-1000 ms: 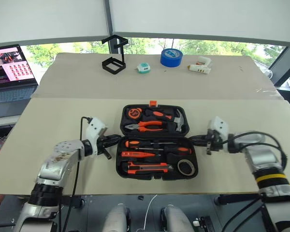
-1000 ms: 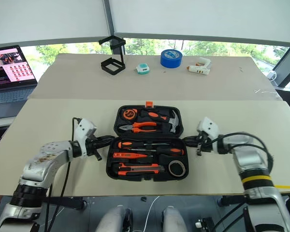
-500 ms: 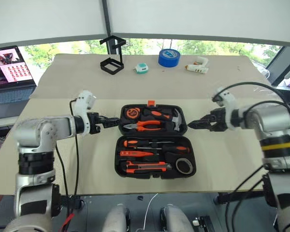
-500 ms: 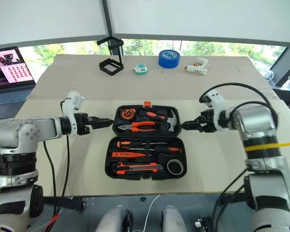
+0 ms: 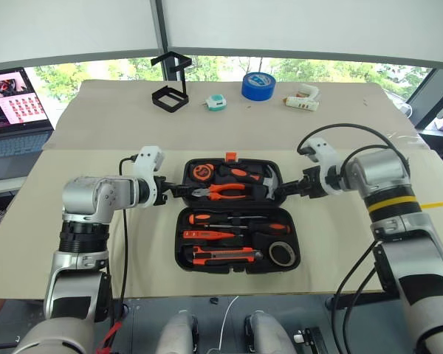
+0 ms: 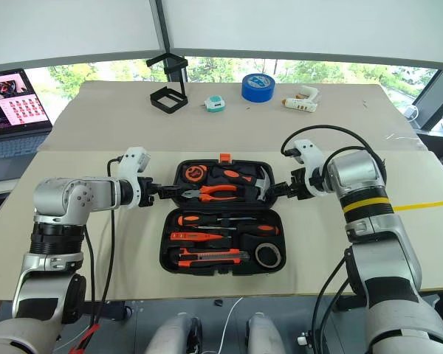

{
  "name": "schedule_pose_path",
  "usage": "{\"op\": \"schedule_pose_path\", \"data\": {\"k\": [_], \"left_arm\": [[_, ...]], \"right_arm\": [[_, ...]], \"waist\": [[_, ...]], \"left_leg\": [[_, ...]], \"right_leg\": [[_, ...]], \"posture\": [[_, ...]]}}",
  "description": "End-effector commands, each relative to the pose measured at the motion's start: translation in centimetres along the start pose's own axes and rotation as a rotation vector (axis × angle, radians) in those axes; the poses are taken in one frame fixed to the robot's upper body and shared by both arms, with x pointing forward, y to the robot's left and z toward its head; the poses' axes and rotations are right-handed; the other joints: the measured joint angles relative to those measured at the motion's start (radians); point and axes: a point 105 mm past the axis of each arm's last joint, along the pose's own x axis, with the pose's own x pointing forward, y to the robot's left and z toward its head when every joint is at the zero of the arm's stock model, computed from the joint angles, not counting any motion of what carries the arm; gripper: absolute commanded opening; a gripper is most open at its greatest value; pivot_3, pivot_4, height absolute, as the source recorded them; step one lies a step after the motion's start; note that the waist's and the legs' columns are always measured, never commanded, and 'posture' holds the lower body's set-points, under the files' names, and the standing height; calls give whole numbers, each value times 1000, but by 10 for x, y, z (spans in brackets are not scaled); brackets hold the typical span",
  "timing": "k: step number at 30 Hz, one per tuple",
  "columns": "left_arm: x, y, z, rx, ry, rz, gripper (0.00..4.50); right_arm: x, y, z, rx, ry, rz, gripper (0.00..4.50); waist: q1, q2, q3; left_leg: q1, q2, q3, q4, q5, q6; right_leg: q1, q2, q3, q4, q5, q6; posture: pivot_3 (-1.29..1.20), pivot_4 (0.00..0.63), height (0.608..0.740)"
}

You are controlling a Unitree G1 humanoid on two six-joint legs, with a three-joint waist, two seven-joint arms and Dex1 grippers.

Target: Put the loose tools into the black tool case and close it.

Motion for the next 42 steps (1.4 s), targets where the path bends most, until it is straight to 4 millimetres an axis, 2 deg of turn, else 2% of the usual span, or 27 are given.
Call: {"op": "schedule_pose_path", "data": {"k": [1,3,10,12,15,17,19,21,24,26,30,36,38,40,42], "left_arm": [[-6,-4,11,29,-44,10,3756],[-6,-6,11,24,-55,11,3009],[9,4,-10,-45,-55,49,346],[11,5,-11,-79,-81,39,52],[8,4,-1,-111,-207,-7,52],[-1,0,9,-115,-311,-73,52],[-14,-4,20,-102,-438,-138,52],[-26,2,23,-26,-528,-108,52],[-45,13,22,98,-666,-41,52],[-56,15,16,172,-726,-23,52],[-74,20,-6,321,-808,55,52],[-75,15,-50,538,-762,70,52],[-82,17,-65,583,-741,79,791],[-87,14,-75,629,-721,51,1361],[-90,15,-86,631,-685,43,2183]], "right_arm": [[-7,-6,4,-19,5,-45,3082],[-5,-10,0,5,12,-63,2436],[4,-13,-9,65,41,-75,26],[6,-9,-4,62,8,-53,0],[5,6,20,-7,-174,41,0],[-4,16,34,-163,-314,76,0],[-16,30,38,-340,-425,123,0],[-27,40,34,-442,-503,158,0],[-39,40,22,-484,-592,147,0],[-46,32,15,-563,-660,56,0],[-52,30,-11,-942,-743,-129,0],[-39,44,-56,-1350,-779,-178,0],[-39,48,-70,-1444,-802,-187,0],[-34,50,-84,-1432,-778,-120,798],[-32,51,-95,-1430,-763,-91,1425]], "waist": [[1,0,0],[3,0,0],[6,-2,-2],[7,-2,-2],[6,-2,-2],[3,-3,-2],[0,-2,-2],[-3,-2,-1],[-6,-2,0],[-7,-2,0],[-3,-2,0],[-4,-2,0],[-6,-2,0],[-5,-2,0],[-2,-2,0]], "left_leg": [[0,0,0,0,0,0],[0,0,-1,0,0,0],[6,-1,-1,2,0,0],[8,-1,-1,1,1,1],[9,0,-1,1,2,0],[9,0,-1,1,3,0],[8,0,-1,1,4,0],[5,0,0,0,4,-1],[1,1,-1,-1,5,-1],[1,2,0,-2,5,-2],[0,2,2,-3,4,0],[4,2,5,-3,3,2],[7,3,6,-3,3,2],[8,3,6,-4,3,2],[9,4,7,-3,3,2]], "right_leg": [[0,0,0,0,0,0],[0,0,-1,0,0,0],[6,-1,0,-4,1,1],[8,-1,0,-3,1,0],[8,-1,1,-2,2,-1],[8,-1,1,-2,3,-2],[6,0,1,-1,4,-2],[3,-1,2,-1,3,-2],[-1,0,1,0,4,-2],[-2,1,1,1,4,-2],[-1,0,1,-6,4,-2],[3,-1,2,-9,4,-2],[4,0,3,-8,3,-2],[4,0,3,-7,3,-2],[5,0,3,-7,3,-3]], "posture": [[0,150,740],[0,150,740],[0,150,740],[0,150,740],[0,150,740],[0,150,740],[0,150,740],[0,150,740],[0,150,740],[0,150,740],[0,150,740],[0,150,740],[0,150,740],[0,150,740],[0,150,740]]}}
